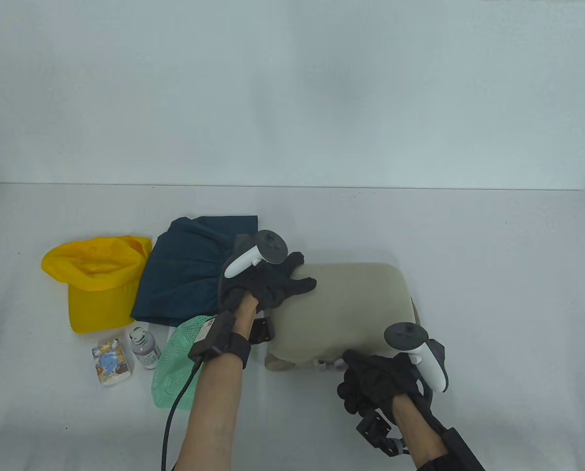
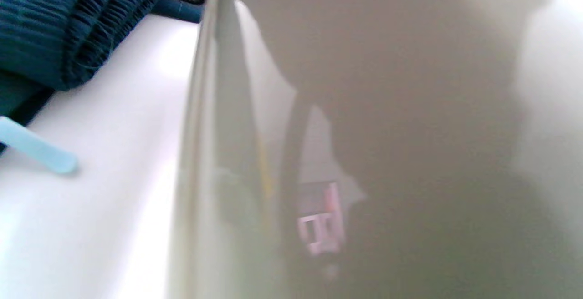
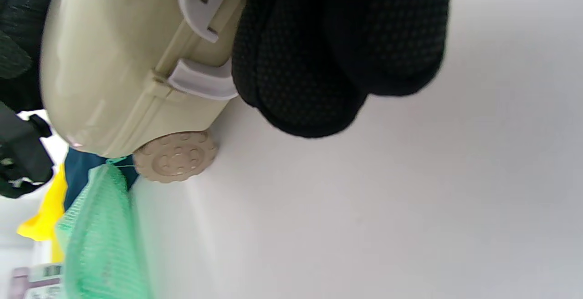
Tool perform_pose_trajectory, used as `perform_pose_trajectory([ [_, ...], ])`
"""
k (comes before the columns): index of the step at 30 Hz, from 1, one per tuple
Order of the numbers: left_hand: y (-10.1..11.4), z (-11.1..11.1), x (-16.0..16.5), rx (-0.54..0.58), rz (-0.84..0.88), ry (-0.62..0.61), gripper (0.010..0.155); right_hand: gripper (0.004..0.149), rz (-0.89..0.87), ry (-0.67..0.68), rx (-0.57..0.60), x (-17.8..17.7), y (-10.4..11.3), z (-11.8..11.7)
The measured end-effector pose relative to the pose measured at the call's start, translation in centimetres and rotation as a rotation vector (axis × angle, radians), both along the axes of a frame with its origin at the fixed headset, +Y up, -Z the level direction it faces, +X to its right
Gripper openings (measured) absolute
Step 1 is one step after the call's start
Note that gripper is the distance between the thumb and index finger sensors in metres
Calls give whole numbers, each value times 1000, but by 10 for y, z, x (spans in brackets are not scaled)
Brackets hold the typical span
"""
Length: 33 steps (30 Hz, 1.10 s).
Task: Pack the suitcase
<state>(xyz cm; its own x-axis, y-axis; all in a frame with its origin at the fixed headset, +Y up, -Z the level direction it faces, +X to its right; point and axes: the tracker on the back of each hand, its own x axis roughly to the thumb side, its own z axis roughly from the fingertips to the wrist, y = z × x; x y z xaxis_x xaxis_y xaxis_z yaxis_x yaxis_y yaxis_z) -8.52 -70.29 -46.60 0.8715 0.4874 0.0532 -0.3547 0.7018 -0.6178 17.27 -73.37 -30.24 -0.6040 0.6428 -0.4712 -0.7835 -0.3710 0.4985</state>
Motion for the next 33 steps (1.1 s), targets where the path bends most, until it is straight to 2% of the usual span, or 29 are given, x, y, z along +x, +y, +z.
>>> perform_pose_trajectory([
  [15, 1, -3, 2, -4, -9, -41, 89, 68, 21, -51, 26, -2, -4, 5],
  [16, 0, -3, 2, -1, -12, -43, 89, 64, 27, -56, 22, -3, -4, 6],
  [17, 0, -4, 2, 1, -2, -38, 89, 59, 113, -61, -6, -5, -10, 6],
  [18, 0, -4, 3, -2, -6, -38, 88, 61, 110, -28, 35, -5, -12, 6],
  [19, 0, -5, 3, 5, -11, -42, 88, 62, 89, -47, -3, -5, -10, 4],
  [21, 0, -6, 3, -1, -14, -45, 89, 64, 105, -2, 13, -3, -10, 2],
  [22, 1, -7, 3, -1, -19, -47, 88, 65, 113, -1, 13, -3, -8, 1],
  [25, 4, -8, 4, 2, -48, -56, 89, 64, 314, 64, 85, -4, 4, -1],
  [28, 10, -6, 6, 33, -101, -47, 89, 52, 476, 136, 122, -7, 12, 0],
  [30, 18, -2, 10, 65, -150, -45, 90, 53, 446, 194, 100, -5, 18, 0],
  [33, 34, 14, 15, 161, -179, -51, 91, 60, 307, 190, 169, 1, 41, -1],
])
